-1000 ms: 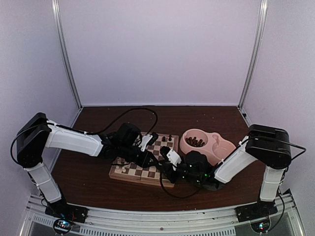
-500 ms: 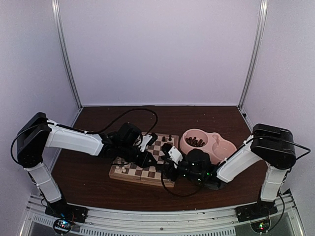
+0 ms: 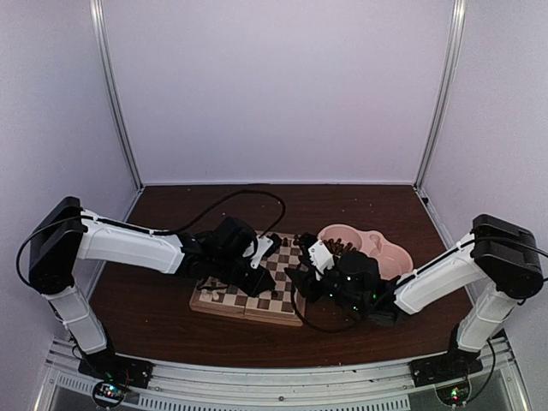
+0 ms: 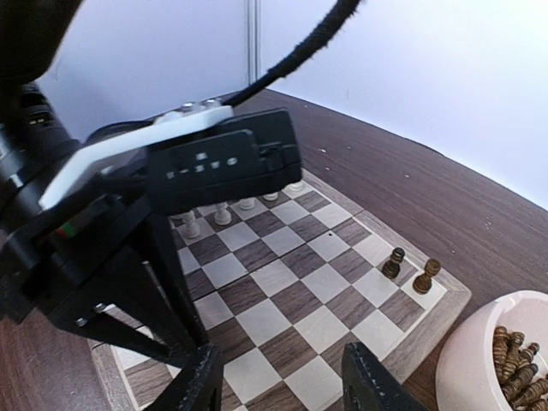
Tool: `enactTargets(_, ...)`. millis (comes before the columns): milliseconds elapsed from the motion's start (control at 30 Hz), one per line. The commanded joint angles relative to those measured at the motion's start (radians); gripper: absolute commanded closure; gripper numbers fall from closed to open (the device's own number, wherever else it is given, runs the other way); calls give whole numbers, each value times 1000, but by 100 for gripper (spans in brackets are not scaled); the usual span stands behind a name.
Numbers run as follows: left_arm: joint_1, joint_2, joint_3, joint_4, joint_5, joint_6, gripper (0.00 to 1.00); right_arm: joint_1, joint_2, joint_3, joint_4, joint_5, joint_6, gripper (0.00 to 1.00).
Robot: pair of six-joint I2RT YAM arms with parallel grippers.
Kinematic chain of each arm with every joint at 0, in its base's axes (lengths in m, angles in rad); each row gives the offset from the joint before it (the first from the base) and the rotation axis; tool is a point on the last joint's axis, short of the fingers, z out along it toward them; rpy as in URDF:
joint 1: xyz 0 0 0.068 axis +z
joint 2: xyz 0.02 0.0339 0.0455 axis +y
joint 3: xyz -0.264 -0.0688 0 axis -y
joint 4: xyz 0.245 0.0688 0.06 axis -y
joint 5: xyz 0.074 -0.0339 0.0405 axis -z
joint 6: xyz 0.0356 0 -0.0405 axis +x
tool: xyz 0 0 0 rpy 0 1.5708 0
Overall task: Set up the chess pieces on the board
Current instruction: Place the bishop on the chessboard.
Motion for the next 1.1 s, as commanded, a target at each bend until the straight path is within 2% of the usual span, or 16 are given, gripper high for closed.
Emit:
enactTargets(0, -47, 2, 44, -49, -124, 62, 87, -14, -39, 36, -155, 143, 60, 50)
enactTargets(100, -61, 6, 53, -60, -142, 77, 85, -29, -61, 38, -206, 194, 101, 49)
enactTargets(167, -69, 11, 62, -70, -183, 84, 79, -41, -75, 41, -237, 196, 133, 48)
enactTargets(333, -76, 24, 78, -83, -182, 87, 61, -56, -98, 58, -313, 202, 170, 48)
enactTargets(467, -78, 10, 78, -83, -166, 87, 55, -58, -119, 98, -439, 234, 210, 46)
enactTargets(533, -78, -15, 65, -74, -158, 85, 53, -58, -133, 133, -535, 229, 213, 34)
enactTargets(600, -78, -56, 35, -46, -157, 85, 53, -58, -159, 123, -543, 187, 191, 17)
enactTargets(700, -76, -144, -45, 25, -205, 78, 52, -58, -221, 76, -492, 128, 172, 5)
enactTargets(733, -76, -175, -74, 50, -233, 76, 52, -58, -238, 75, -500, 116, 160, 4)
enactTargets(767, -77, -206, -100, 72, -264, 73, 51, -58, -253, 80, -521, 96, 151, 10)
enactTargets(833, -77, -258, -147, 104, -330, 63, 47, -57, -275, 85, -529, -4, 114, 38)
enactTargets(867, -75, -276, -161, 121, -366, 58, 46, -57, -276, 93, -534, -59, 107, 44)
enactTargets(1067, -68, -341, -184, 107, -514, 45, 44, -35, -153, 225, -670, -192, 73, 50)
